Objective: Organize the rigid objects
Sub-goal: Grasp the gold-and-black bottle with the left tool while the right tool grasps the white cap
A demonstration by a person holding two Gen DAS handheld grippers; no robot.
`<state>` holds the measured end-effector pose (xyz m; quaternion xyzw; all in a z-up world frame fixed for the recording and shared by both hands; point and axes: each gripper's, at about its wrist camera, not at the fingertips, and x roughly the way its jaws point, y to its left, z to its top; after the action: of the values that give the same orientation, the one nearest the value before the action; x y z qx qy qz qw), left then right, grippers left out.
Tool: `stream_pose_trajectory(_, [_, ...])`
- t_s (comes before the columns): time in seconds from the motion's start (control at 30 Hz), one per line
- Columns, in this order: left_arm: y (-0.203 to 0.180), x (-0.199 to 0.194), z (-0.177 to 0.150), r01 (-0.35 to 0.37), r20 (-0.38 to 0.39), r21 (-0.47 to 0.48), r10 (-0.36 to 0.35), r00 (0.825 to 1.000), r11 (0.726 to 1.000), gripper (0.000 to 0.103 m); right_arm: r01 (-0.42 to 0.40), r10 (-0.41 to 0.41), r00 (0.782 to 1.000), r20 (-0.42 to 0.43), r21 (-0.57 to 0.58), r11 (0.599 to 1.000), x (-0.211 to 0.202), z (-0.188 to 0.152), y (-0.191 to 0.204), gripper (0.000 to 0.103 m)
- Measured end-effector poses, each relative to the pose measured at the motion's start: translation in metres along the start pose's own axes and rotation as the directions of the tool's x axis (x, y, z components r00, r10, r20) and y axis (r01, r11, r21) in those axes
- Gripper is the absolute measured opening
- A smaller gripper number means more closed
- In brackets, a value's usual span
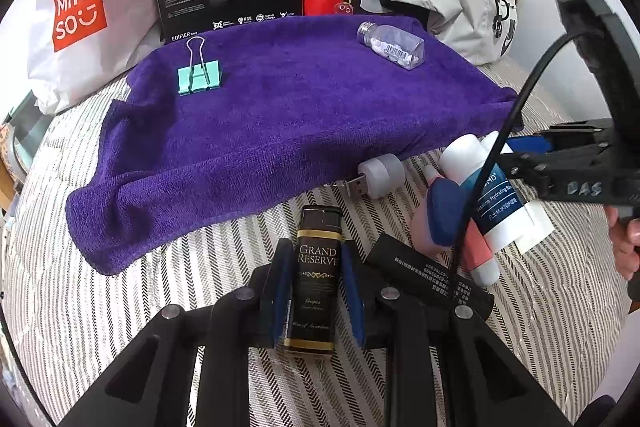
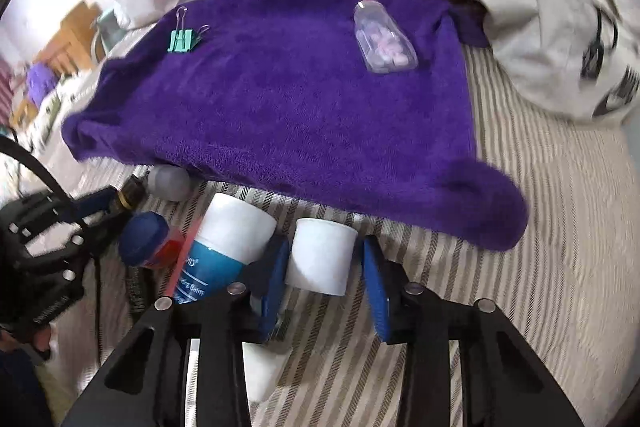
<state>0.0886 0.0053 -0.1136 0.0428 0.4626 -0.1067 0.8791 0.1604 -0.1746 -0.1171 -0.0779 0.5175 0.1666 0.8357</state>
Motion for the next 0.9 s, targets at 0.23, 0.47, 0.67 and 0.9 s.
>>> stream_pose_trajectory(0.23, [0.001,-0.003,-0.002,-0.01,-0.024,0.004,0.01,1.0,1.0,0.024,0.01,-0.009,0.999,-0.03,0.028,1.0,-0.011,-0.015,-0.027,0.03])
stream_pose_trajectory(0.47, [0.002,-0.005,-0.007,-0.041,-0.033,0.008,0.041,0.999,0.999,0.023,0.023,-0.02,0.999,-0.048,0.059,0.998,-0.022,-0.041,-0.049,0.031])
stream_pose_trajectory(0.67, [0.003,-0.006,-0.006,-0.03,-0.037,0.002,0.03,0.999,1.0,0.023,0.025,-0.024,0.999,-0.026,0.054,0.998,-0.025,-0.045,-0.047,0.03])
stream_pose_trajectory(0.9, [0.024,-0.01,-0.009,0.056,-0.057,-0.11,-0.062,0.996,0.992,0.023,-0.054,0.054,0.999,-0.003,0.088,0.995,-0.035,-0.052,-0.057,0.029])
